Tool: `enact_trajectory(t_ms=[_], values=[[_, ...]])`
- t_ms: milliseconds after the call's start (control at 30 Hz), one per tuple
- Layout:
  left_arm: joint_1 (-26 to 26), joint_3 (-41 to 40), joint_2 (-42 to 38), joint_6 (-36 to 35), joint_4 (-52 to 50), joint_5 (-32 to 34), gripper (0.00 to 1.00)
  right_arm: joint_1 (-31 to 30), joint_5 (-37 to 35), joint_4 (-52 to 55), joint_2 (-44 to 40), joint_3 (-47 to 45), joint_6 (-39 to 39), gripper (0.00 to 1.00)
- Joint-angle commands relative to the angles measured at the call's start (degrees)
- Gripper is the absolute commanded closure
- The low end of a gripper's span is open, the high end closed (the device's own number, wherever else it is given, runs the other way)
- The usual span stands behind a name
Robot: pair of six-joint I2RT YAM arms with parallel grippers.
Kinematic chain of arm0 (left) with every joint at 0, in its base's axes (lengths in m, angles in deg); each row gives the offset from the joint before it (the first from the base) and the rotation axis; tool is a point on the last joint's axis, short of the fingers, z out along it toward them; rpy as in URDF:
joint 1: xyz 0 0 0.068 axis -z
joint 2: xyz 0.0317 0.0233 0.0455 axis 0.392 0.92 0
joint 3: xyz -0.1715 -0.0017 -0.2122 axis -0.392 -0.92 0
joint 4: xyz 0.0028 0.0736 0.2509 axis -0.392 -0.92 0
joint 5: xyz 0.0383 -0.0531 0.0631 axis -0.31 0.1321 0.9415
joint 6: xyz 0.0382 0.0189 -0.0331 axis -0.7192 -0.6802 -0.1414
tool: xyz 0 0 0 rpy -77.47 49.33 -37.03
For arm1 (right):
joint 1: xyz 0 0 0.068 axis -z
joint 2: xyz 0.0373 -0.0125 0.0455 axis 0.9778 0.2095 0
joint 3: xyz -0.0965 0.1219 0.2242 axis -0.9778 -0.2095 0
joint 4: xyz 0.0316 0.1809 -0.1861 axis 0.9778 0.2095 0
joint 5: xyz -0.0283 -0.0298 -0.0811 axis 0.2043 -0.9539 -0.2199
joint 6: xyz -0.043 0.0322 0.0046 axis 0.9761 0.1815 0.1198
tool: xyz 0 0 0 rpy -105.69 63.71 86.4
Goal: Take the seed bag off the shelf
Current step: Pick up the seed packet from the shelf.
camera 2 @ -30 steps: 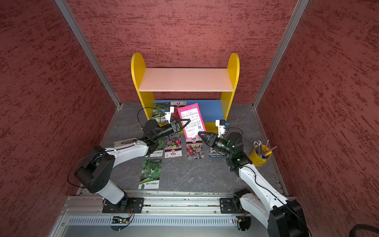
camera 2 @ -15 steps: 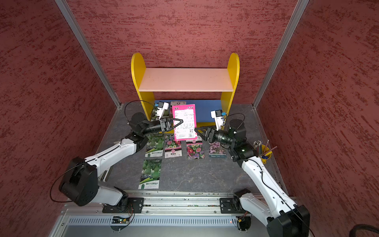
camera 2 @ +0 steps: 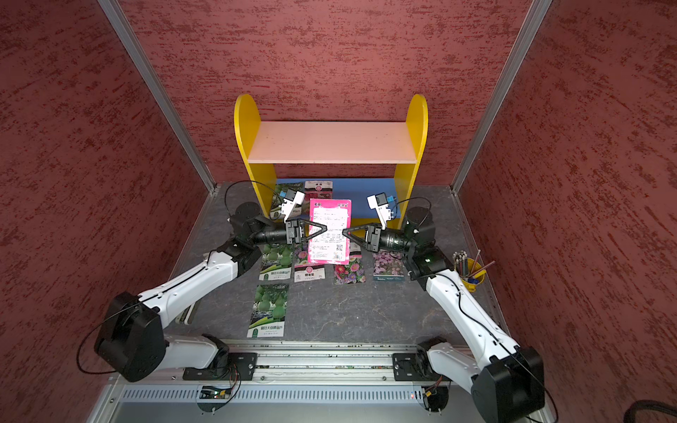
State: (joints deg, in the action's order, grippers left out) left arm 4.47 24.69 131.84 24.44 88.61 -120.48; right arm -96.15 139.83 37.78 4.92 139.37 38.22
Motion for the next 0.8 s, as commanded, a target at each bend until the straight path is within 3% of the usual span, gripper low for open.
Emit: enact_trajectory(t_ms=[0,367,633,767], values=[[-0.13,0.95,0.4,-1.44,-0.69,0.53,1.0,0.18,1.82,-2.26,-0.69,1.2,-0.66,0.83],[-0.13,2.16,0.8,-0.82,-0.74,0.62,1.0,0.09,1.83,-2.79,1.68,2.16,-0.77,0.82],[0.0,1.88,-0.19,-0.89,-1.13,1.01,0.97,-0.02,1.49,-4.69,2.7,2.07,-2.05,0.98],[-0.04,1.72,-0.54,-1.28,-1.67,1.55,0.86,-0.4,1.71,-6.04,2.88,1.66,-2.83,1.0]])
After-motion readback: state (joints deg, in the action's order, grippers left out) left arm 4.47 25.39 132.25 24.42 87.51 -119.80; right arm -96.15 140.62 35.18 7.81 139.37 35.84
